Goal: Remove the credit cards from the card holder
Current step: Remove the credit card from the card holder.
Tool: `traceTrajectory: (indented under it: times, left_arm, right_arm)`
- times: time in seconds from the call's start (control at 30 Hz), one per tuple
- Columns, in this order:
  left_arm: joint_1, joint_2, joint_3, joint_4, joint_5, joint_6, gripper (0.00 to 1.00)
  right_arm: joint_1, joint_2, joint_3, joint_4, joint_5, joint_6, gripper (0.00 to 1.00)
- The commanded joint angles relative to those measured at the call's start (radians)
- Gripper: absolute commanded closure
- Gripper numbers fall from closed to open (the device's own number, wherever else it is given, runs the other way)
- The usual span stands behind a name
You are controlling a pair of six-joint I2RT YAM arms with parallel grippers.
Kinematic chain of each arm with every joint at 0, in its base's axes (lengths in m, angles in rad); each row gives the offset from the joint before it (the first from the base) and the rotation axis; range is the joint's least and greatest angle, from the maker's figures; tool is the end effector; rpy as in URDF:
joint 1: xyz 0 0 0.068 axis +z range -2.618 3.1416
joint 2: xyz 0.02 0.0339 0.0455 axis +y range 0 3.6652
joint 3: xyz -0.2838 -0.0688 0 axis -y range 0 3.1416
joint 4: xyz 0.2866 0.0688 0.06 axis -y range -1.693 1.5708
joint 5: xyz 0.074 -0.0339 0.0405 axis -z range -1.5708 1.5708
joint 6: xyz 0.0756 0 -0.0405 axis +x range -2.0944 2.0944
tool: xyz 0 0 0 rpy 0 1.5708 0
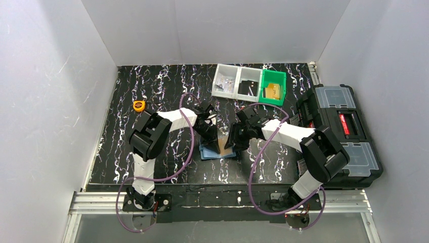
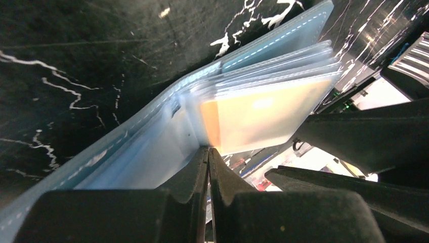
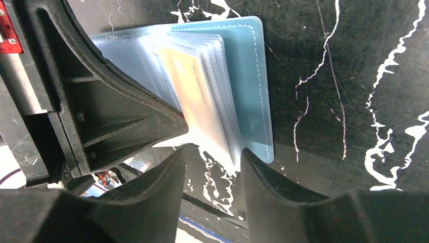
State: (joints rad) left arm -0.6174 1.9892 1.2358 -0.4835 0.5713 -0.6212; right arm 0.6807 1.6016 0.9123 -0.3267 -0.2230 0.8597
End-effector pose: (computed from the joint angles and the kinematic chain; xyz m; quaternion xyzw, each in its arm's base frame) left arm 0.3273 -0.2825 0.0905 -0.0450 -0.9462 0.3188 0.0315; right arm 0.2738 0.2433 0.1356 0.0551 0.9547 0.2663 0.1208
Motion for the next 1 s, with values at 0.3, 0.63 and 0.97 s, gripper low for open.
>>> traceTrajectory:
  times: [0.3,0.63,0.97]
  left_arm:
    - [-0.033,0.014,-0.07,0.011,-0.018,-0.01,0.98]
    - [-0.034,0.023,-0.063,-0.047,-0.123,0.007,1.0]
    - [-0.034,0.041,-0.049,-0.064,-0.138,0.016,1.0]
  right_arm:
    - [-0.033,-0.088,-0.076,0.029,0.02,0.006,0.35]
    - [-0.04,-0.074,-0.073,0.062,-0.03,0.02,0.59]
    - [-0.04,-0.036,-0.069,0.067,-0.029,0.015,0.6]
